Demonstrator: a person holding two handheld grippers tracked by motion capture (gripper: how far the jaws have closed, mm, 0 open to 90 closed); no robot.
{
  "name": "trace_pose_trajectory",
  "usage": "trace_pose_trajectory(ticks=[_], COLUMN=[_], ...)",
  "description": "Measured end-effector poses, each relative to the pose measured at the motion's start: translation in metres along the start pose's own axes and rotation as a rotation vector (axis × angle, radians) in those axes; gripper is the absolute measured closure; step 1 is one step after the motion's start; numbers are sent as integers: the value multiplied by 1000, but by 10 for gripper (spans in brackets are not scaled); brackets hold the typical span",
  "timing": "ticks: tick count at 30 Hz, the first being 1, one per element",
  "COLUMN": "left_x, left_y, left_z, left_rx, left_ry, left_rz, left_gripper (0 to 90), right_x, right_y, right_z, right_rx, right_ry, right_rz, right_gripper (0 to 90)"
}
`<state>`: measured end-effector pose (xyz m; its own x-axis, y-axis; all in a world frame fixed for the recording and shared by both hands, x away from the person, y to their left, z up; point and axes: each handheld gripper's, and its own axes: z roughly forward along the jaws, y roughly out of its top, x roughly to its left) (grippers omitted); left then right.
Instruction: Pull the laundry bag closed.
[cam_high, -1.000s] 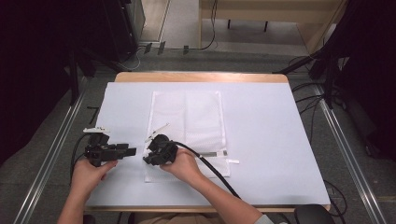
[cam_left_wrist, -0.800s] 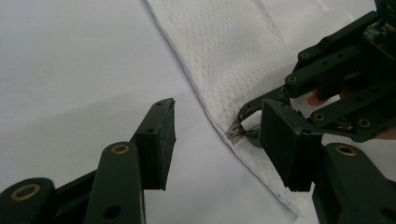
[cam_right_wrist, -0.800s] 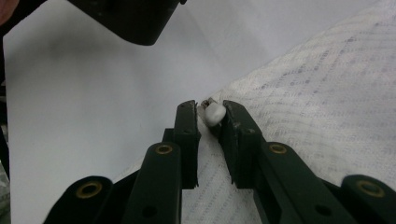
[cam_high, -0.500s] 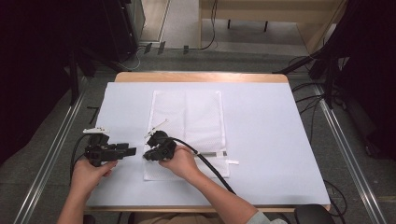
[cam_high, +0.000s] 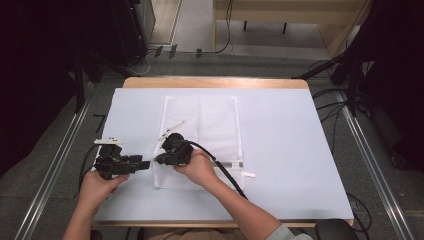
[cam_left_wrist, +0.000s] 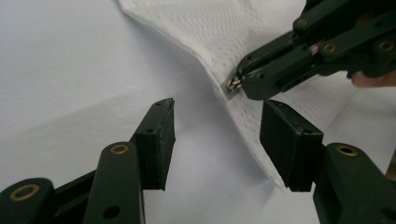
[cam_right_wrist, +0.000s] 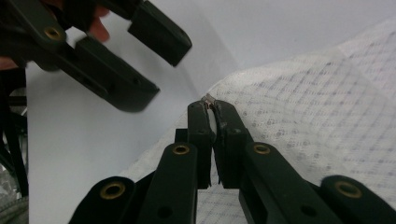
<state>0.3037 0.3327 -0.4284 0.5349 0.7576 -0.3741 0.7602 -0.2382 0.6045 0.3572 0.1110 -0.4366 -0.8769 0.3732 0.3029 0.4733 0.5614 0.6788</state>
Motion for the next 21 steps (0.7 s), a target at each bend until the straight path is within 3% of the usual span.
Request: trace_pose_trajectory(ticks=[10,12,21], left_x=[-9,-13,-15], left_y=[5,6,10], left_z=[16,20,28], left_rx=[53,65,117], left_ry=[-21,-34,-54], left_rz=[37,72,108], left_gripper=[462,528,705], right_x=[3,5,5], right_y=[4,6,3], right_z=[-14,-17,-19], right_rx=[-36,-31,-4], right_ry=[30,45,85], right_rz=[-10,-24,-45], right_gripper=[878,878,877])
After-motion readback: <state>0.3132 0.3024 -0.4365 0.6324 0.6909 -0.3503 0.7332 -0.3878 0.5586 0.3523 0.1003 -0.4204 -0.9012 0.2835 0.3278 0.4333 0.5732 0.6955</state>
